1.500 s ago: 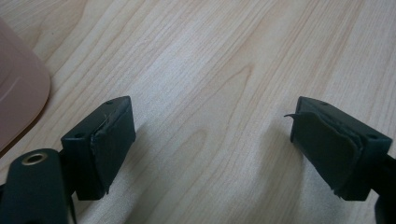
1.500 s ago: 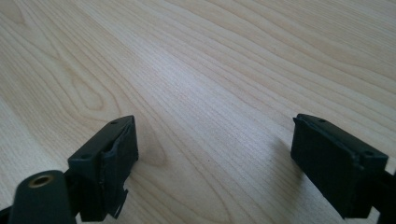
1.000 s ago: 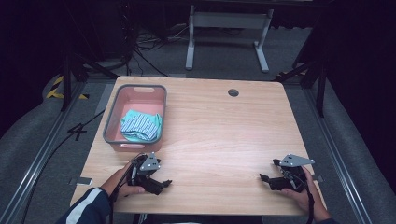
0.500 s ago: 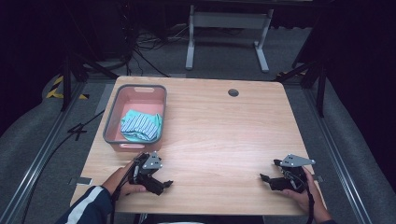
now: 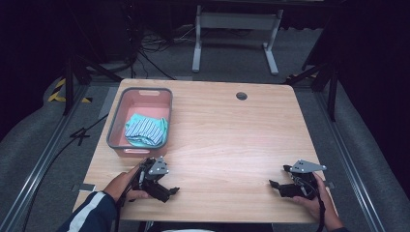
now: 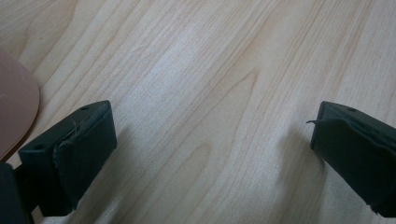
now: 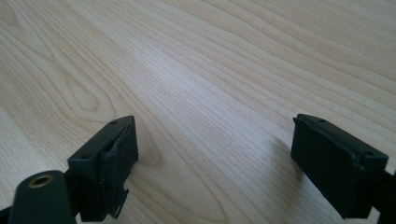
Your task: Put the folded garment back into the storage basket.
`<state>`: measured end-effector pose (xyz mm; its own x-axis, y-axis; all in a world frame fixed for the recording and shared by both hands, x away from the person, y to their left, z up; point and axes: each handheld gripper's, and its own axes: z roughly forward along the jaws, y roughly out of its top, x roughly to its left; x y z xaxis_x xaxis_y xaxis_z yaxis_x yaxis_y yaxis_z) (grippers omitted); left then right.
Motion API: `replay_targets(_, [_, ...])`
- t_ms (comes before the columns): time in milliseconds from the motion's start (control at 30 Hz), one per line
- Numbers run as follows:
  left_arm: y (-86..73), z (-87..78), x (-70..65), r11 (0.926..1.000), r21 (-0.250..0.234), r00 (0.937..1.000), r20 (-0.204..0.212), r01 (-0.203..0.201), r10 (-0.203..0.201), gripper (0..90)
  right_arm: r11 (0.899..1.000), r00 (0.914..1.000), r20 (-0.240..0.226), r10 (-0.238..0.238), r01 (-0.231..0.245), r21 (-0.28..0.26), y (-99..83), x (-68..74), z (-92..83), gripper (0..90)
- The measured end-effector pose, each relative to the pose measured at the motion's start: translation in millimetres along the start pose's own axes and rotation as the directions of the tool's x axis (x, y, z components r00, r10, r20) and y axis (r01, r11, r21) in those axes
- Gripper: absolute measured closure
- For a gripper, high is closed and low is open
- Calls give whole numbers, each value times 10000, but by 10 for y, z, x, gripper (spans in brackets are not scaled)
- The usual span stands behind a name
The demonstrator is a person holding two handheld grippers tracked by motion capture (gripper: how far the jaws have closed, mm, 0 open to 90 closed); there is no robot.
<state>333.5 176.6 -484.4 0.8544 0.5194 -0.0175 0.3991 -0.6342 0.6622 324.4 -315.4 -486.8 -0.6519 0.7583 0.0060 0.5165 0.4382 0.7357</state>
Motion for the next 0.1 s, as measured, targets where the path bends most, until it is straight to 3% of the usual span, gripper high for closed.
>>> replay_targets(100, [0,0,0,10000,2,10000,-6,-1,1,4,10000,10000,1,-1,1,0,0,0,0,154])
